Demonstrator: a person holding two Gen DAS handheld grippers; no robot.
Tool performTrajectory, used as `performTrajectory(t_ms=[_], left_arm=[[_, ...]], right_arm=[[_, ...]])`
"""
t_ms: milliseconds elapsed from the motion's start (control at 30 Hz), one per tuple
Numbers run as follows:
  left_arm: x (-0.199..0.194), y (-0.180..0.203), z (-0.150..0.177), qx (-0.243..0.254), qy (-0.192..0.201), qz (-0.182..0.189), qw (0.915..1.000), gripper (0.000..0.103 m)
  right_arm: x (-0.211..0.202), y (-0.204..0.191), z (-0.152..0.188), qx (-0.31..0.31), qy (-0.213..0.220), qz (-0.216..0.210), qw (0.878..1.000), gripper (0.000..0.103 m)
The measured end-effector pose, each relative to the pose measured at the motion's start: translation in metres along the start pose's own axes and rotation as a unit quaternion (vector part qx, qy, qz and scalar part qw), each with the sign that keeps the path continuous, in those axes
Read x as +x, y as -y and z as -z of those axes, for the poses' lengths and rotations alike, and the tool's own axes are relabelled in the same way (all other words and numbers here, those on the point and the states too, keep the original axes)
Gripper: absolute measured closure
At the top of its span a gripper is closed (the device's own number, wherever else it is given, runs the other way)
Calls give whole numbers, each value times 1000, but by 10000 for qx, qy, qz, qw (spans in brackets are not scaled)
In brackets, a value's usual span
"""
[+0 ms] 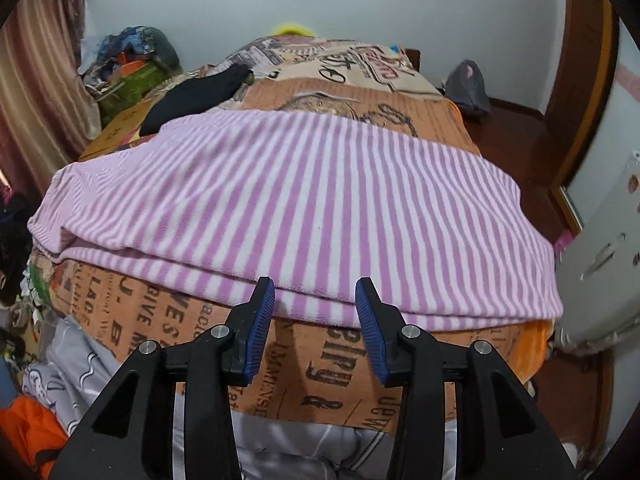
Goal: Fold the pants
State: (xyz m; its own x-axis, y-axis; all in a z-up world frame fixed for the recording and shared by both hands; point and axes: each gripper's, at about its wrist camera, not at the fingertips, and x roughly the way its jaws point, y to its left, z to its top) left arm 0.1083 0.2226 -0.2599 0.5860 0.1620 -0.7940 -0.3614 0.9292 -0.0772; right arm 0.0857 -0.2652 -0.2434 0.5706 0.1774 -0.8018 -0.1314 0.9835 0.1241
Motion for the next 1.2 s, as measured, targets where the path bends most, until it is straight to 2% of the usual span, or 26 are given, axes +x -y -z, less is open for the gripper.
performTrajectory(t_ms=[133, 300, 400, 600, 667, 767, 833, 1000, 1200], left_arm=[[24, -11, 5, -97, -329, 42, 9994, 48], [54, -2, 12, -194, -626, 138, 9978, 44], [68, 7, 15, -196, -747, 169, 9969, 41], [80, 21, 15, -57, -627, -234, 9977, 38], [81, 20, 14, -105, -578, -284, 9979, 40], [79, 15, 13, -284, -518, -354, 9976, 52], [75, 13, 11, -383, -468, -413, 9973, 64], [69, 15, 8, -377, -377, -520, 9972, 76], [66, 16, 3, -431, -356, -519, 9971, 80]], right_arm=[[13, -8, 0, -131, -146, 191, 9996, 59], [2, 2, 7, 21, -36, 424, 9991, 55], [-9, 28, 12, 393, 44, 790, 9961, 55], [-31, 105, 26, 1517, 127, 1326, 9794, 53], [-35, 128, 31, 1861, 205, 1459, 9714, 50], [-33, 161, 38, 2335, 211, 1731, 9566, 47], [-28, 175, 41, 2628, 193, 1763, 9484, 47], [-12, 202, 50, 3355, 245, 1397, 9313, 47], [14, 201, 48, 3616, 250, 973, 9269, 47]])
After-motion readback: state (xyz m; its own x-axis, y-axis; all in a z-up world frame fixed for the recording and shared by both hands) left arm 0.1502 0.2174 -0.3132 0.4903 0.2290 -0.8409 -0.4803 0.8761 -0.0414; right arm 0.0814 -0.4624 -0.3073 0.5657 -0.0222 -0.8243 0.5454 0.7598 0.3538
